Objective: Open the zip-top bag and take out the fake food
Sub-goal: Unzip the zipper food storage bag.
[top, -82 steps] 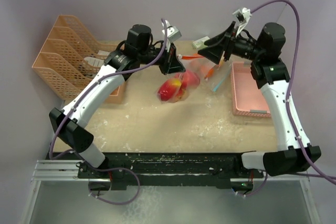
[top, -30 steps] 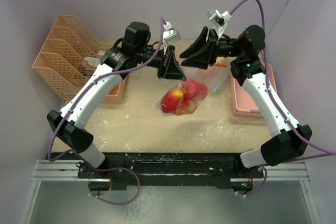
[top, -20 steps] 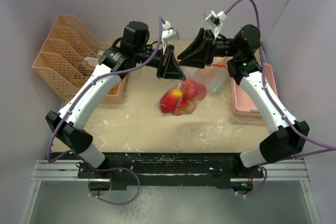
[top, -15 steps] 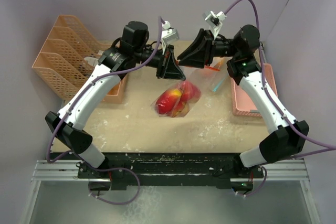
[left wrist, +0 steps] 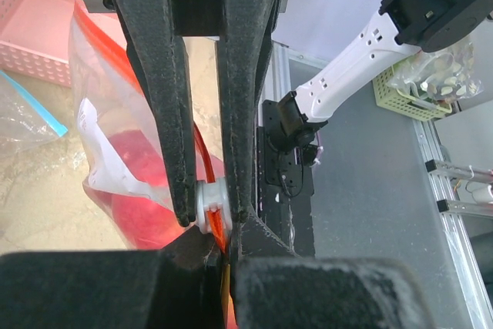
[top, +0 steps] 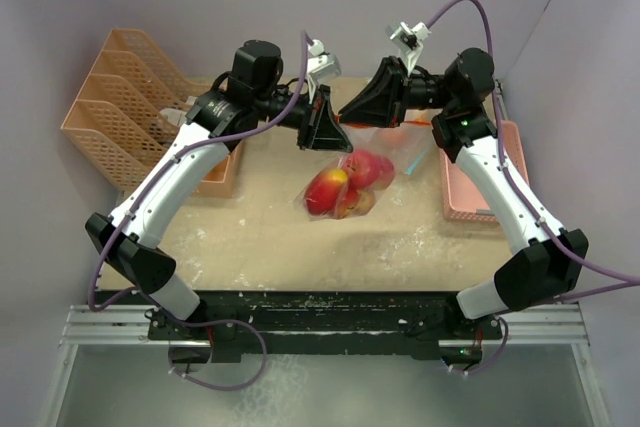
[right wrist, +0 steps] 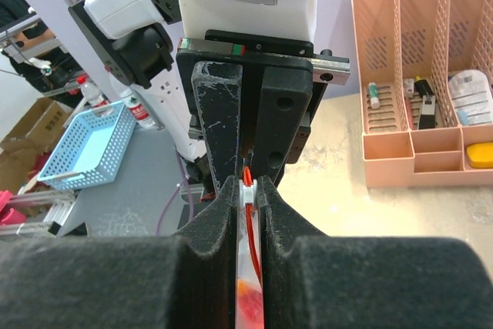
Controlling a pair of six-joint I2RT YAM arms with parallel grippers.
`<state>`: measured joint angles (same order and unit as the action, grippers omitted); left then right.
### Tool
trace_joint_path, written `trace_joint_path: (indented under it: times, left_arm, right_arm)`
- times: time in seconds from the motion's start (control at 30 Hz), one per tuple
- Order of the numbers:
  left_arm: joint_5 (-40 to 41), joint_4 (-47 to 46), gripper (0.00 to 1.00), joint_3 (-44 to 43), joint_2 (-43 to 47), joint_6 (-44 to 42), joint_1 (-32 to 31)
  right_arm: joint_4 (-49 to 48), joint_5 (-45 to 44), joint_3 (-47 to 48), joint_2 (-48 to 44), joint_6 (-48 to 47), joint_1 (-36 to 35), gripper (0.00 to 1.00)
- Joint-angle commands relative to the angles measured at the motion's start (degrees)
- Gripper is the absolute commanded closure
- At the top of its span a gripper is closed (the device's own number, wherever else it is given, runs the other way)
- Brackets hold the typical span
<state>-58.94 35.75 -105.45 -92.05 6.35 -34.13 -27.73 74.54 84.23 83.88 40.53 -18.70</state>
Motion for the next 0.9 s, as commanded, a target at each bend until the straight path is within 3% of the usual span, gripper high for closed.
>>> trace_joint_path:
  times: [0.0,0.37,0.87]
  left_arm:
    - [-0.34,-2.72,1.00,-3.34,3.34,-1.10,0.18]
    - [1.70,-4.27,1.00,-3.68,5.98,-0.18,0.67]
    - [2.60,-3.45,1.00,-5.27,7.18,1.03,5.03]
  right_arm:
    - [-1.93,0.43,-0.28,-1.07,0.09,-0.20,1.00]
    - [0.31,0.25,-1.29,-0.91,-0.85,-0.20,1.00]
    - [11.86,-1.10,-0.24,-1.82,-10.60,0.62,1.00]
